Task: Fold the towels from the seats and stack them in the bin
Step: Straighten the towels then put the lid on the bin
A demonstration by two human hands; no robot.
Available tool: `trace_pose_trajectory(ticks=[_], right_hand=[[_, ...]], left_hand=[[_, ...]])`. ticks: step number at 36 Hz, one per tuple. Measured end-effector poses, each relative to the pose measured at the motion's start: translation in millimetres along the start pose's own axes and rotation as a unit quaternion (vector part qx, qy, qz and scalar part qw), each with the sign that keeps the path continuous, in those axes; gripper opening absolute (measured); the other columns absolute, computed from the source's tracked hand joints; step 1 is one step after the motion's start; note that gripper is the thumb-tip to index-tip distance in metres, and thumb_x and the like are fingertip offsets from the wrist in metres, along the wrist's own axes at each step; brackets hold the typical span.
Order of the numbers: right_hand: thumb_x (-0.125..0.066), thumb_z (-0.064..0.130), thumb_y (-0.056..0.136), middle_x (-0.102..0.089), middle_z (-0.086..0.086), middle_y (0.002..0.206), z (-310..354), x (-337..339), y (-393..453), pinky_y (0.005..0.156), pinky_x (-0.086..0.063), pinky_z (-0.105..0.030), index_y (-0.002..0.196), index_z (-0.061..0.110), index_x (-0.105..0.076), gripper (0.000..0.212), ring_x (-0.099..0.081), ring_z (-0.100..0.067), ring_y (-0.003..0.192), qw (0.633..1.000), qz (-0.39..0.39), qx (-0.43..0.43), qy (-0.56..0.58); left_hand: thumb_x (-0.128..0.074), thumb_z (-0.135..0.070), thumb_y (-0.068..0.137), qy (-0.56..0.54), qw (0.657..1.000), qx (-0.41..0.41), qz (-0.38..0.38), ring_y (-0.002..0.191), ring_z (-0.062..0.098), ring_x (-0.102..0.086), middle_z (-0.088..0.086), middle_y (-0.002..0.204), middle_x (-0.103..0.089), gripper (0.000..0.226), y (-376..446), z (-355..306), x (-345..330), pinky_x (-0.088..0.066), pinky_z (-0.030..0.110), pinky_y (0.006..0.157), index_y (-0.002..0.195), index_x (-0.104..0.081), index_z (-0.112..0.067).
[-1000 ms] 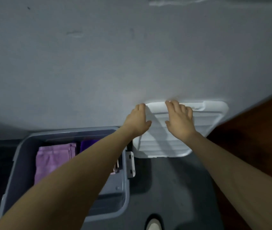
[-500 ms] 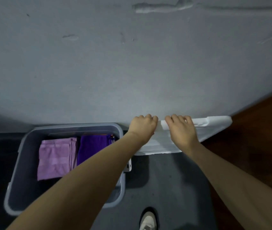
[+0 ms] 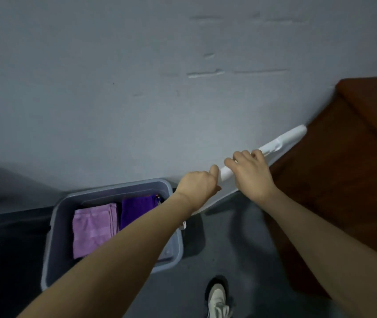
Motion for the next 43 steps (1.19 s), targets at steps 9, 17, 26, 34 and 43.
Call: trace_pose_trajectory(ticks=[9, 17, 26, 34, 43], right_hand=[[-0.075, -0.003, 0.06, -0.064, -0.008, 0.091, 39, 119, -41, 0.08, -0.046, -0.04, 0.098, 0.013, -0.066, 0.042, -0.062, -0.029, 0.087, 0.995, -0.07, -0.059, 0.045], [-0.07, -0.009, 0.065, -0.066, -0.007, 0.106, 56, 173, -48, 0.087, -0.043, -0.042, 0.124, 0.01, -0.06, 0.062, -0.062, -0.029, 0.1, 0.987, -0.062, -0.088, 0.119], [-0.07, 0.003, 0.069, -0.053, -0.014, 0.131, 94, 195, -49, 0.093, -0.042, -0.042, 0.131, 0.003, -0.048, 0.066, -0.053, -0.034, 0.116, 0.959, -0.12, -0.159, 0.203], [-0.05, 0.077, 0.069, -0.044, -0.015, 0.137, 172, 163, -84, 0.099, -0.04, -0.045, 0.122, 0.007, -0.044, 0.088, -0.048, -0.032, 0.121, 0.949, -0.036, -0.138, 0.28], [-0.085, 0.038, 0.045, -0.056, -0.005, 0.094, 250, 136, -64, 0.066, -0.049, -0.038, 0.098, 0.016, -0.053, 0.066, -0.057, -0.027, 0.077, 0.965, -0.094, -0.055, 0.24]], left_hand=[[-0.043, -0.047, 0.097, -0.02, 0.998, 0.015, -0.053, 0.081, 0.026, -0.064, 0.008, 0.097, -0.066, 0.043, -93, -12, 96, -0.034, 0.03, 0.057, 0.119, -0.04, -0.009], [-0.093, -0.046, 0.035, 0.049, 0.987, 0.011, -0.155, 0.024, 0.013, -0.04, 0.001, 0.049, -0.05, 0.058, -127, -12, 149, -0.015, 0.013, 0.033, 0.069, -0.067, -0.008], [-0.094, -0.038, 0.039, 0.038, 0.982, 0.103, -0.152, 0.028, 0.02, -0.049, 0.005, 0.049, -0.053, 0.053, -149, 2, 179, -0.021, 0.019, 0.029, 0.065, -0.06, -0.006], [-0.046, -0.031, 0.098, -0.129, 0.96, 0.228, -0.097, 0.094, 0.036, -0.06, 0.016, 0.109, -0.061, 0.035, -178, 22, 185, -0.033, 0.035, 0.062, 0.115, -0.039, -0.001], [-0.047, -0.035, 0.097, -0.201, 0.91, 0.345, -0.112, 0.092, 0.038, -0.061, 0.017, 0.104, -0.062, 0.036, -221, 72, 161, -0.042, 0.036, 0.065, 0.113, -0.037, -0.005]])
Point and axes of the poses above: each hand's wrist, its own y-axis towards the middle knuckle, its own x-axis out of the back of the hand, z = x × y, the point moved 1 cm from there along y, towards the middle knuckle
